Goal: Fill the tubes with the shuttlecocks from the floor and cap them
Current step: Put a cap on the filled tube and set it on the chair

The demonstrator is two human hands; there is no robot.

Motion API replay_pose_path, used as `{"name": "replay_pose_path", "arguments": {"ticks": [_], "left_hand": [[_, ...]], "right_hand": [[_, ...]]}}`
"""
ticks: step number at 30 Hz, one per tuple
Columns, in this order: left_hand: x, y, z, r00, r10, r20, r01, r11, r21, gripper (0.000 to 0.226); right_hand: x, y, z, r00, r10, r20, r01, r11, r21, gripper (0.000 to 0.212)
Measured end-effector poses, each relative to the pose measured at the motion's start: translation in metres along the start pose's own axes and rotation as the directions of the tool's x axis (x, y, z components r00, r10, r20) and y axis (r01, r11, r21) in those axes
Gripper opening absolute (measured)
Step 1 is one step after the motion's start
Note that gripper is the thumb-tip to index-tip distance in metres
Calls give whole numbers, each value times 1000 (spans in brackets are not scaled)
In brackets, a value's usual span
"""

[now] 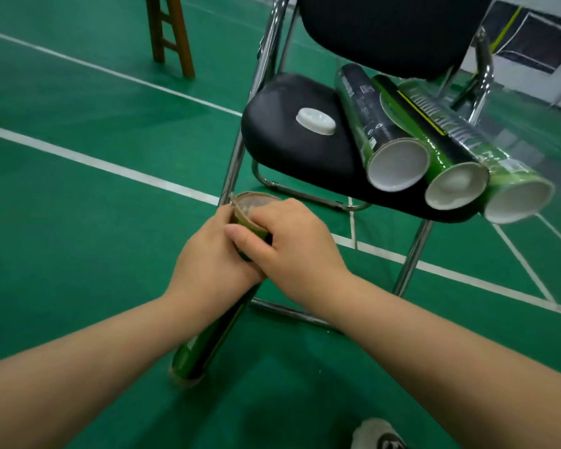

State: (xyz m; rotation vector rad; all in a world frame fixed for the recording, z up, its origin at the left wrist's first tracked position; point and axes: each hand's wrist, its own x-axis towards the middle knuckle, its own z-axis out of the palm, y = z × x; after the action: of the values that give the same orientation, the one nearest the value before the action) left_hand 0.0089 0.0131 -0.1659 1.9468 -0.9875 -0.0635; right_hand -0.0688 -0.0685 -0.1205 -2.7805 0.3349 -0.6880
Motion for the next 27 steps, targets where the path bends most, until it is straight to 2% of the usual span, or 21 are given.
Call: {"name": "replay_pose_path", "arguments": {"ticks": [5,9,13,21,25,27], "left_hand": [[-24,9,4,997,-55,-50,46,984,-172,57],[-37,20,10,997,-61,-40,54,985,-163,47],[-41,24,11,1000,-11,-26,5,973,-232,54],[-37,26,17,997,-66,-29,56,964,-259,46],[-28,25,19,993,-112,-28,100,959,-266,62],[-19,25,22,993,-116,-30,103,955,-279,69]], "right_hand": [[-22,-8,-4,994,-31,-101,29,999,-18,40],[-35,-9,-5,993,2,-114,-2,1000,6,36],[-40,-7,-10,993,17,-115,-10,998,63,34],[-30,-4,-8,975,113,-190,-70,972,222,36],[-11,-5,-9,929,279,-242,-156,890,428,36],[2,-5,-13,920,304,-247,-181,889,421,45]]}}
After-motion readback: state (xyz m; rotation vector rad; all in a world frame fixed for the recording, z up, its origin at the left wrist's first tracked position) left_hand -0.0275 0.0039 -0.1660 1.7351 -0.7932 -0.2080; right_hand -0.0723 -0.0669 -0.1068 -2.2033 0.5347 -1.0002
